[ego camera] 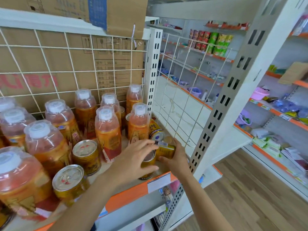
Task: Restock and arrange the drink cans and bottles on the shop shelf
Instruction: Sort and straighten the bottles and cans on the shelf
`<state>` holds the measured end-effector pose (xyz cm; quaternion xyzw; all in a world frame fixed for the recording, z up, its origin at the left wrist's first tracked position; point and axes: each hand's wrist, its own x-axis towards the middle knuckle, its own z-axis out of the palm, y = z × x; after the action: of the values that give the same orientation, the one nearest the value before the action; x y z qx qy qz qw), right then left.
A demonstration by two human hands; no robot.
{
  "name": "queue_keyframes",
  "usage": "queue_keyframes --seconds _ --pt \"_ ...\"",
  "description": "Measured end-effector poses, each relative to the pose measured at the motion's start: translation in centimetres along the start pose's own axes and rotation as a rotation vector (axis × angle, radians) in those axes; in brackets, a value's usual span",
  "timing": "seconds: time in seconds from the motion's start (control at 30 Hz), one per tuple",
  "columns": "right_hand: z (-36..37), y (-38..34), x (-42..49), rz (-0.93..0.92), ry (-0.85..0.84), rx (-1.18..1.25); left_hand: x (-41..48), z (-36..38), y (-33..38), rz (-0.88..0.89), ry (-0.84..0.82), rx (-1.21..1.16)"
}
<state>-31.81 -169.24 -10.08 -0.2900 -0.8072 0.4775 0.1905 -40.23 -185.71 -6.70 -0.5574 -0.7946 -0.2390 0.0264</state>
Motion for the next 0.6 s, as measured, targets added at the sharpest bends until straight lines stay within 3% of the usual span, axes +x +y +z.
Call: queue_keyframes --seconds 0.27,0.5,0.6 --pt "0.7 1.4 -0.4 -0.052 0.043 0.044 -0.2 1.9 -0.9 -0.061 0.095 -0.011" --pt "0.3 0.4 -0.8 -0.113 0.078 0.312 -1.6 1.3 -2.3 -0.148 0.150 -0.012" --pt "0.1 -0.2 -0.7 -0.218 0.062 0.246 -1.8 1.2 -2.6 -0.150 0.154 0.006"
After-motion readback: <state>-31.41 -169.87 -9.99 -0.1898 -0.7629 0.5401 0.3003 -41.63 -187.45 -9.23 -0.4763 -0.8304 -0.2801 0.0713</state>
